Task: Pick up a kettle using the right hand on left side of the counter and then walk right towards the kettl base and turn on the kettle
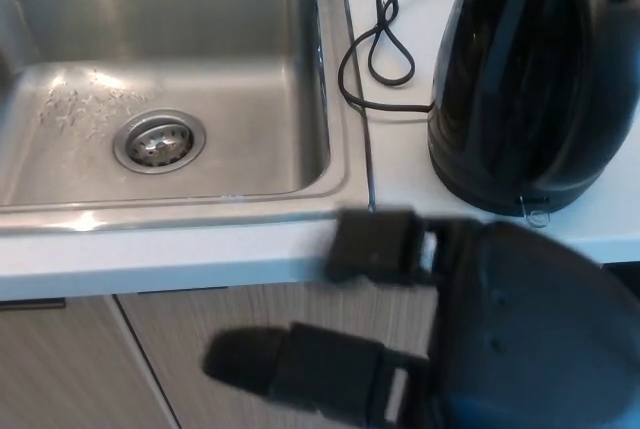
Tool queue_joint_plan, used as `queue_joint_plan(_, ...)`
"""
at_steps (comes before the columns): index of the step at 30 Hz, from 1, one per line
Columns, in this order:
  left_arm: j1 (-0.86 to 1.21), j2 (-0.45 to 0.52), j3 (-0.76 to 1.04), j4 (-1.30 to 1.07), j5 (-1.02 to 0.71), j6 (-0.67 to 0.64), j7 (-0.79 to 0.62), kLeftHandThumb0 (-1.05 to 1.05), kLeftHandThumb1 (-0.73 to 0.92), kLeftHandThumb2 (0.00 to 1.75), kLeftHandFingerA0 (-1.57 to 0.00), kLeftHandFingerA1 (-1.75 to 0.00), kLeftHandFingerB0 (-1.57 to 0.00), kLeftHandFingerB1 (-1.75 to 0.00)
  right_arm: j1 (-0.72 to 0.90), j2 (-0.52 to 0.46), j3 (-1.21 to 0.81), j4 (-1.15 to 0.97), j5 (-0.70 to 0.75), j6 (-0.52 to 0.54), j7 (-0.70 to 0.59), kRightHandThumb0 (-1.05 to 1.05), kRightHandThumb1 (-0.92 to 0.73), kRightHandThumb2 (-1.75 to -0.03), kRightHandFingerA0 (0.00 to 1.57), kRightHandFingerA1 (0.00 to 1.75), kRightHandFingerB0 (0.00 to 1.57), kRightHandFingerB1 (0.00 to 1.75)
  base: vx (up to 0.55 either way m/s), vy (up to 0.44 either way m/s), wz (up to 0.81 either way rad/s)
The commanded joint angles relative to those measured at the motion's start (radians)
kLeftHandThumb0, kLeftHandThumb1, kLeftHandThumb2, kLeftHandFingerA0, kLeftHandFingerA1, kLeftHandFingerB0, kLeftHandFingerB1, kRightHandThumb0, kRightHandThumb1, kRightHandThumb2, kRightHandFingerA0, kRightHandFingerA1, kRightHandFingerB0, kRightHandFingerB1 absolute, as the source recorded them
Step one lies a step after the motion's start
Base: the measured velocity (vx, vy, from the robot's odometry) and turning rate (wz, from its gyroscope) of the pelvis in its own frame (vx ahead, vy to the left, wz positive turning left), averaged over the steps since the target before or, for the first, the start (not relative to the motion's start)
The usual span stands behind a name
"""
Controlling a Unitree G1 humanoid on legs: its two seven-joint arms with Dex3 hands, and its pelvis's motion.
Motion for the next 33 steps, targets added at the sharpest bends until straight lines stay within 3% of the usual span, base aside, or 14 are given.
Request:
queue_joint_plan(1,0.012,-0.012,0.0,-0.024,-0.02,-0.049,-0.005,-0.1,0.48,1.13,-1.13,-1.09,-0.99,-0.97,0.387,0.114,-0.134,-0.029,-0.016,-0.073,-0.262,-0.37,-0.59,-0.59,1.28,1.5,0.44,0.57,0.0,0.0,0.0)
queue_joint_plan(4,0.012,-0.013,0.003,-0.023,-0.018,-0.05,0.0,-0.08,0.49,1.13,-1.11,-1.09,-0.97,-0.96,0.593,0.16,-0.28,0.029,-0.005,-0.15,-0.364,-0.29,-0.63,-0.58,1.17,1.6,0.48,0.51,0.0,0.0,0.0)
queue_joint_plan(8,0.013,-0.015,0.004,-0.025,-0.034,-0.059,-0.023,-0.07,0.48,1.15,-1.11,-1.09,-0.97,-0.97,0.657,0.196,-0.335,0.053,0.023,-0.178,-0.389,-0.29,-0.61,-0.64,1.12,1.67,0.5,0.56,0.0,0.0,0.0)
queue_joint_plan(9,0.011,-0.014,0.008,-0.026,-0.036,-0.063,-0.019,-0.1,0.47,1.14,-1.12,-1.09,-0.99,-0.98,0.758,0.255,-0.4,0.097,0.037,-0.195,-0.457,-0.31,-0.62,-0.58,1.05,1.75,0.62,0.58,0.0,0.0,0.0)
queue_joint_plan(10,0.01,-0.014,0.01,-0.027,-0.037,-0.065,-0.018,-0.1,0.47,1.14,-1.12,-1.09,-0.99,-0.98,0.803,0.282,-0.429,0.116,0.043,-0.207,-0.486,-0.31,-0.62,-0.58,1.05,1.75,0.62,0.58,0.0,0.0,0.0)
queue_joint_plan(11,0.015,-0.017,0.009,-0.034,-0.028,-0.061,-0.006,-0.11,0.47,1.13,-1.12,-1.09,-1.0,-0.98,0.833,0.287,-0.47,0.169,0.039,-0.263,-0.527,-0.23,-0.66,-0.59,1.04,1.75,0.6,0.59,0.0,0.0,0.0)
queue_joint_plan(14,0.015,-0.016,0.009,-0.038,-0.029,-0.059,-0.005,-0.11,0.47,1.13,-1.12,-1.09,-1.0,-0.98,0.839,0.3,-0.482,0.182,0.037,-0.29,-0.531,-0.23,-0.66,-0.59,1.04,1.75,0.6,0.59,0.0,0.0,0.0)
queue_joint_plan(15,0.01,-0.015,0.015,-0.026,-0.032,-0.058,0.0,-0.1,0.48,1.13,-1.12,-1.09,-1.0,-0.98,0.84,0.29,-0.539,0.243,0.003,-0.319,-0.582,-0.18,-0.52,-0.91,1.28,1.42,0.44,0.62,0.0,0.0,0.0)
queue_joint_plan(18,-0.006,-0.001,0.027,0.009,-0.042,-0.053,-0.005,-0.11,0.47,1.12,-1.11,-1.06,-1.0,-0.95,0.818,0.291,-0.592,0.319,-0.051,-0.365,-0.67,-0.19,-0.52,-0.97,1.29,1.39,0.42,0.61,0.0,0.0,0.0)
queue_joint_plan(19,-0.028,0.016,0.037,0.051,-0.043,-0.043,-0.003,-0.15,0.47,1.09,-1.11,-1.03,-0.98,-0.93,0.813,0.287,-0.612,0.331,-0.102,-0.347,-0.701,-0.15,-0.67,-0.78,0.98,1.72,0.44,0.5,0.0,0.0,0.0)
queue_joint_plan(23,-0.062,0.029,0.056,0.108,-0.05,-0.027,0.004,-0.13,0.49,1.07,-1.12,-1.0,-0.97,-0.92,0.807,0.278,-0.635,0.334,-0.171,-0.306,-0.718,-0.09,-0.67,-0.7,0.93,1.72,0.36,0.45,0.0,0.0,0.0)
queue_joint_plan(27,-0.052,0.003,0.064,0.078,-0.067,-0.041,0.001,-0.12,0.49,1.09,-1.11,-1.04,-0.98,-0.95,0.793,0.283,-0.617,0.387,-0.094,-0.285,-0.678,-0.08,-0.63,-0.69,0.93,1.75,0.38,0.41,0.0,0.0,0.0)
queue_joint_plan(32,-0.034,-0.003,0.062,0.043,-0.051,-0.056,0.001,-0.13,0.47,1.07,-1.12,-1.04,-0.99,-0.97,0.735,0.27,-0.648,0.465,-0.126,-0.245,-0.727,-0.06,-0.54,-0.78,0.95,1.69,0.37,0.4,0.0,0.0,0.0)
queue_joint_plan(33,-0.05,0.013,0.068,0.072,-0.048,-0.049,0.002,-0.11,0.49,1.04,-1.18,-0.92,-1.03,-0.86,0.706,0.254,-0.648,0.48,-0.121,-0.213,-0.704,-0.07,-0.46,-0.97,1.13,1.25,0.12,0.49,0.0,0.0,0.0)
